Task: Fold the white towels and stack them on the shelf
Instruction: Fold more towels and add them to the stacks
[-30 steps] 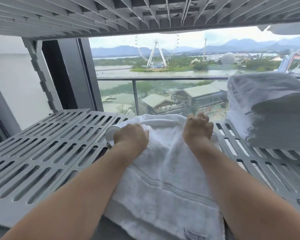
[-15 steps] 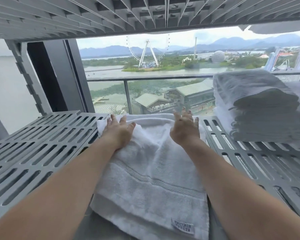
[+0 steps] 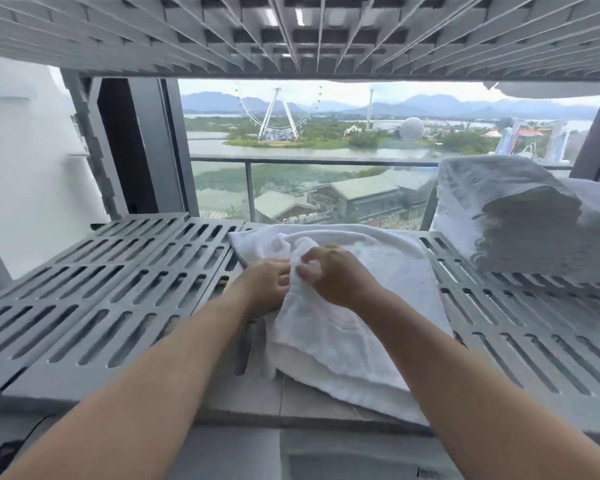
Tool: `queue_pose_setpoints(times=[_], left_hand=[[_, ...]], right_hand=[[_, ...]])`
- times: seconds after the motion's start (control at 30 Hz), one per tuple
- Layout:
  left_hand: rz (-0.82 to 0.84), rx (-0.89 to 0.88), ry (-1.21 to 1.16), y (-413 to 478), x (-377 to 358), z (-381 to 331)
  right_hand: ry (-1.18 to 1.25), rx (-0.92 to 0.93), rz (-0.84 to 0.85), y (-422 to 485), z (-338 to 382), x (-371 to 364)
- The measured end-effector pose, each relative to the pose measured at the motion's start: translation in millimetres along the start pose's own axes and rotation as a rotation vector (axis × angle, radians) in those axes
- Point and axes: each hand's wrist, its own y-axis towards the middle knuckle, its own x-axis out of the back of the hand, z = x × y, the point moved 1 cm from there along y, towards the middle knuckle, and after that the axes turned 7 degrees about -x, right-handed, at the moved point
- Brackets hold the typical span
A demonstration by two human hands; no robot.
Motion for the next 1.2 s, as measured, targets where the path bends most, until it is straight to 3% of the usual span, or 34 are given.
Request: queue_pose_setpoints(times=[0.23, 0.4, 0.63, 0.7, 0.8, 0.87, 1.07, 1.2], left_hand=[[0.054, 0.014, 0.078, -11, -7, 5], [-0.01, 0.061, 0.094, -7, -2, 7], [-0.095, 0.113, 0.155, -11, 9, 5], [-0.176, 0.178, 0.143, -13, 24, 11], [-0.508, 0.4, 0.092, -22, 49, 26], [-0.609, 0.479, 0.142, -28, 55, 28], [-0.587, 0.256, 0.181, -45, 29, -17], [-0.266, 0.154, 0.083, -68, 9, -44]], right_hand=[[-0.162, -0.203, 0.067, -39, 24, -10], [-0.077, -0.391, -0.103, -62, 16, -6], [0.42, -0.572, -0.176, -70, -9, 4], [0.478, -0.564, -0.196, -74, -13, 6], [0.503, -0.545, -0.244, -80, -22, 12], [0.491, -0.525, -0.225, -84, -27, 14], [0.346, -0.438, -0.178, -89, -41, 10], [0.318, -0.426, -0.191, -88, -44, 7]])
